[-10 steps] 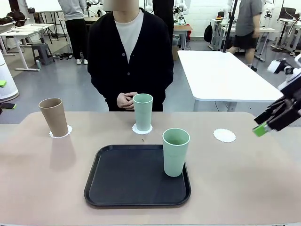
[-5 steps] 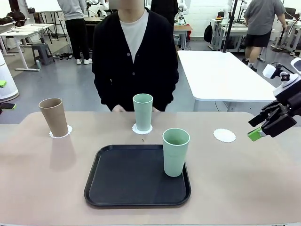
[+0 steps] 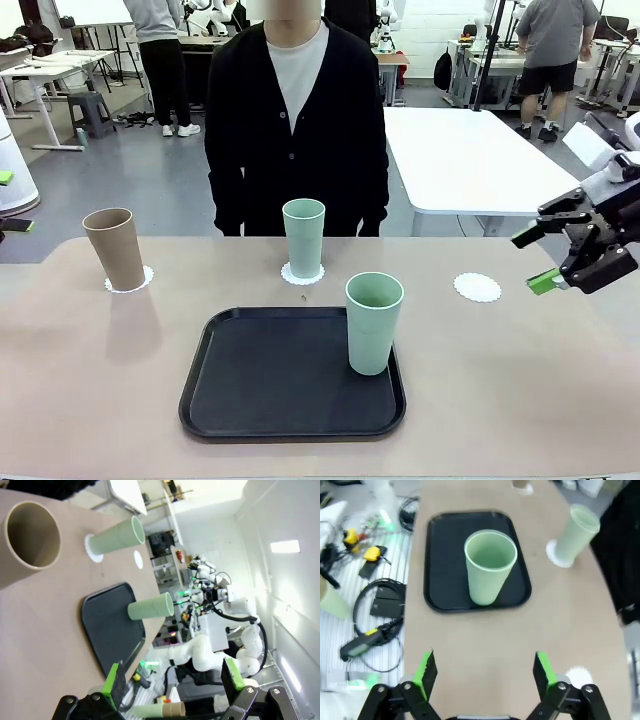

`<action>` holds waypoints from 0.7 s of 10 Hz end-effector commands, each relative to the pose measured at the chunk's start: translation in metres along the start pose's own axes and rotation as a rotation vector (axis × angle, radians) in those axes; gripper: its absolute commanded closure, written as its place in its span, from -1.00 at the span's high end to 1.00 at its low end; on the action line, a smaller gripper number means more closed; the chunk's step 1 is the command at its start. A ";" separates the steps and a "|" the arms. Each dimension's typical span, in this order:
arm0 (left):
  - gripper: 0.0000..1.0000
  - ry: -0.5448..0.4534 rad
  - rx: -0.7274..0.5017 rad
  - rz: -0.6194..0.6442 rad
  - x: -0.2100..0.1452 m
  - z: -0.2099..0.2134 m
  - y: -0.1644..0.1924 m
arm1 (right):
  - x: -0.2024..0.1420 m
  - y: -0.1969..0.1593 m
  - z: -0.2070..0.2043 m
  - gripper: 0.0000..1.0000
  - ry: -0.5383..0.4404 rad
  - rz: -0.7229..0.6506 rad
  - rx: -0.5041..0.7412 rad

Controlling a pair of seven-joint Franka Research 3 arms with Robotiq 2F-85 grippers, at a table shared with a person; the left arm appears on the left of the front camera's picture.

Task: Place coasters on the table and set cups on them.
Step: Take one Reusable plastic cup from the Flat Tray and place it on a coaster set by the human.

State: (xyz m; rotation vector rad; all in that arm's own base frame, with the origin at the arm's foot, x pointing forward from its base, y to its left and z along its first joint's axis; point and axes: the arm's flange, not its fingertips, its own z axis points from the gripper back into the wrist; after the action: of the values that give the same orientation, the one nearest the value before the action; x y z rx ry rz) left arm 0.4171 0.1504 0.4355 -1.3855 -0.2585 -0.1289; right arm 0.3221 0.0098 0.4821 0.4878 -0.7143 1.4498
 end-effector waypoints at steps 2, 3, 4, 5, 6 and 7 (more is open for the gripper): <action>1.00 -0.005 -0.001 -0.003 -0.001 0.001 -0.001 | -0.044 -0.011 -0.057 1.00 -0.160 0.072 0.109; 1.00 -0.005 -0.001 -0.003 -0.001 0.001 -0.001 | -0.049 -0.011 -0.067 1.00 -0.198 0.073 0.117; 1.00 -0.005 -0.001 -0.003 -0.001 0.001 -0.001 | -0.053 -0.014 -0.077 1.00 -0.239 0.043 0.127; 1.00 -0.005 -0.001 -0.003 -0.001 0.001 -0.001 | -0.057 -0.013 -0.086 1.00 -0.277 0.031 0.139; 1.00 -0.005 -0.001 -0.003 -0.001 0.001 -0.001 | -0.062 -0.011 -0.096 1.00 -0.286 0.027 0.146; 1.00 -0.005 -0.001 -0.003 -0.001 0.001 -0.001 | -0.066 -0.009 -0.106 1.00 -0.282 0.017 0.126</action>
State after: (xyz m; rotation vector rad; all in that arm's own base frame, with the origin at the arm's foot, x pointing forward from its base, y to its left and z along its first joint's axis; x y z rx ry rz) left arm 0.4170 0.1506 0.4354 -1.3855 -0.2585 -0.1282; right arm 0.3557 0.0307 0.3737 0.8108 -0.8271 1.4634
